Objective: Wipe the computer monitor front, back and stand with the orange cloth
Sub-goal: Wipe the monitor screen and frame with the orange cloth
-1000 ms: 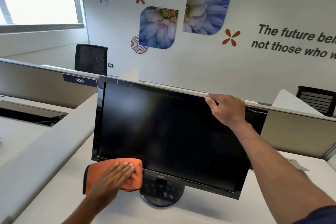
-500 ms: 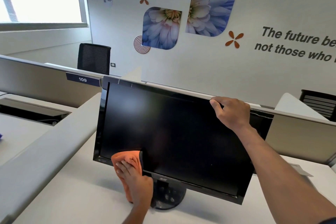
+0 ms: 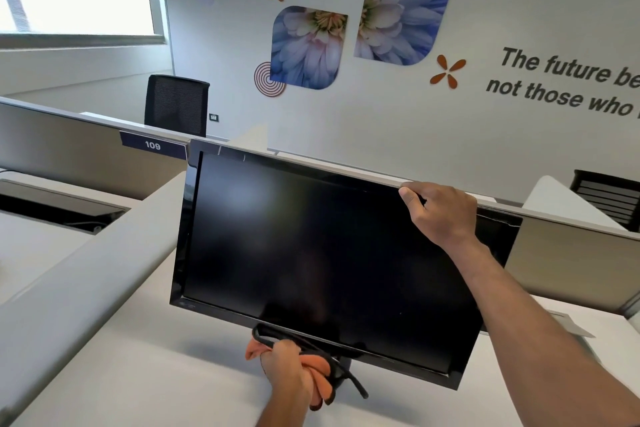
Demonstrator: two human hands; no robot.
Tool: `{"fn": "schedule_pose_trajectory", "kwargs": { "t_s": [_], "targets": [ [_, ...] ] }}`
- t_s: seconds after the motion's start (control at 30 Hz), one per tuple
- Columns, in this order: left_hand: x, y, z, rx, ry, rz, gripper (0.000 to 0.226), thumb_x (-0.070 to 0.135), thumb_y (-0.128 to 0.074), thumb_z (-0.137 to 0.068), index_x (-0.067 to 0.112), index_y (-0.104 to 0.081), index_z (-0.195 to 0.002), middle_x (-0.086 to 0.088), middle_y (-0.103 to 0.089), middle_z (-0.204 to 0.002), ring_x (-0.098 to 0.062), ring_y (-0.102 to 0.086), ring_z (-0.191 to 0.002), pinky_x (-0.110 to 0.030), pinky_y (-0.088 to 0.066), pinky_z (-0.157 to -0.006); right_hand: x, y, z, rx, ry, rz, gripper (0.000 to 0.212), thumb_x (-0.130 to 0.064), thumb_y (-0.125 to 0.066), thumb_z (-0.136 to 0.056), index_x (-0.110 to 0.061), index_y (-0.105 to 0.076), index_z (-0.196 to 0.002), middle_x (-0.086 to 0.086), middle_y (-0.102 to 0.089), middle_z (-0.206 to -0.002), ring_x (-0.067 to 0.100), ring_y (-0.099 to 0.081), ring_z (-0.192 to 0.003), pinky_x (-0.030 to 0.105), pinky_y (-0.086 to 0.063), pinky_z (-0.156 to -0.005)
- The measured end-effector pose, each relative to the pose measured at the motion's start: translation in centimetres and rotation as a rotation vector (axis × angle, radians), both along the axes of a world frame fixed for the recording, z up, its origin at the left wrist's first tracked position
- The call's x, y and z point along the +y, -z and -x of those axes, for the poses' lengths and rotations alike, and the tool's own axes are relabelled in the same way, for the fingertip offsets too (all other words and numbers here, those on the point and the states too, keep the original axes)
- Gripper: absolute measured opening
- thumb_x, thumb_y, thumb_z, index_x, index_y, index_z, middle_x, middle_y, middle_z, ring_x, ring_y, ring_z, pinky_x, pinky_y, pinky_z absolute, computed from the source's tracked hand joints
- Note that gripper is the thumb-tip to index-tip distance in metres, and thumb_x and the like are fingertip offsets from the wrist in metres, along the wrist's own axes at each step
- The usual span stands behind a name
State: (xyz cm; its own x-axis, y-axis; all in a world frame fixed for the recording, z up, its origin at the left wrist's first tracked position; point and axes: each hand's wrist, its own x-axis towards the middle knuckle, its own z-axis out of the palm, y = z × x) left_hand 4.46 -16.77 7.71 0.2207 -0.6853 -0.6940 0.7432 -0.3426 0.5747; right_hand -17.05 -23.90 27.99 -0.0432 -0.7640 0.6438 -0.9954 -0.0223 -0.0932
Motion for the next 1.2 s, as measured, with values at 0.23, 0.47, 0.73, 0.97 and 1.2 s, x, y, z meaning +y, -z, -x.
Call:
{"fn": "schedule_pose_trajectory", "kwargs": {
  "t_s": [0.23,0.47,0.73,0.97,1.2],
  "targets": [
    [-2.9,-2.1,-7.9,-0.064,-0.143,-0.029,0.020,-0.013,-0.038,-0.085,0.003,-0.044,-0.075,-0.013,-0.047,-0.079,-0.007,-0.049,-0.046,-0.017,-0.039,-0.044,0.2,0.1,0.3,-0.005,0.012,-0.006,0.043,-0.053,-0.033,-0.090,-0.037,-0.071,-0.101,-0.012,-0.074,-0.088,0.022,-0.068,-0.086,0.032,-0.047,-0.070],
    [-3.2,-1.1,-9.4,-0.022,-0.120,-0.026,0.020,-0.011,-0.029,-0.085,-0.001,-0.042,-0.074,-0.014,-0.059,-0.053,-0.025,-0.055,-0.038,-0.021,-0.041,-0.029,-0.3,0.2,0.2,-0.014,0.018,-0.005,0.043,-0.054,-0.033,-0.089,-0.037,-0.071,-0.102,-0.011,-0.074,-0.091,0.023,-0.068,-0.089,0.033,-0.046,-0.071],
    [-3.0,2.8,-5.5,0.036,-0.008,-0.008,0.052,-0.014,-0.033,-0.072,-0.001,-0.055,-0.118,-0.024,-0.061,-0.116,-0.036,-0.060,-0.082,-0.041,-0.051,-0.072,0.0,0.0,0.0,-0.011,0.004,0.000,0.042,-0.052,-0.035,-0.090,-0.036,-0.072,-0.101,-0.010,-0.074,-0.091,0.024,-0.068,-0.088,0.030,-0.038,-0.067],
    [-5.8,0.2,-13.3,-0.130,-0.269,-0.016,0.057,-0.016,-0.032,-0.080,0.001,-0.052,-0.130,-0.018,-0.056,-0.128,-0.032,-0.058,-0.097,-0.037,-0.049,-0.082,0.2,-0.1,0.0,-0.018,0.003,-0.006,0.041,-0.052,-0.036,-0.090,-0.037,-0.072,-0.099,-0.011,-0.074,-0.090,0.023,-0.068,-0.089,0.030,-0.041,-0.068],
    [-7.0,0.2,-18.3,-0.578,-0.154,0.091,0.016,0.026,-0.053,-0.095,0.018,-0.063,-0.105,-0.009,-0.063,-0.100,-0.028,-0.058,-0.078,-0.035,-0.048,-0.072,0.3,-0.1,0.2,-0.011,0.030,-0.030,0.028,-0.047,-0.046,-0.095,-0.038,-0.071,-0.099,-0.012,-0.074,-0.090,0.022,-0.068,-0.090,0.027,-0.035,-0.066]
  ]
}}
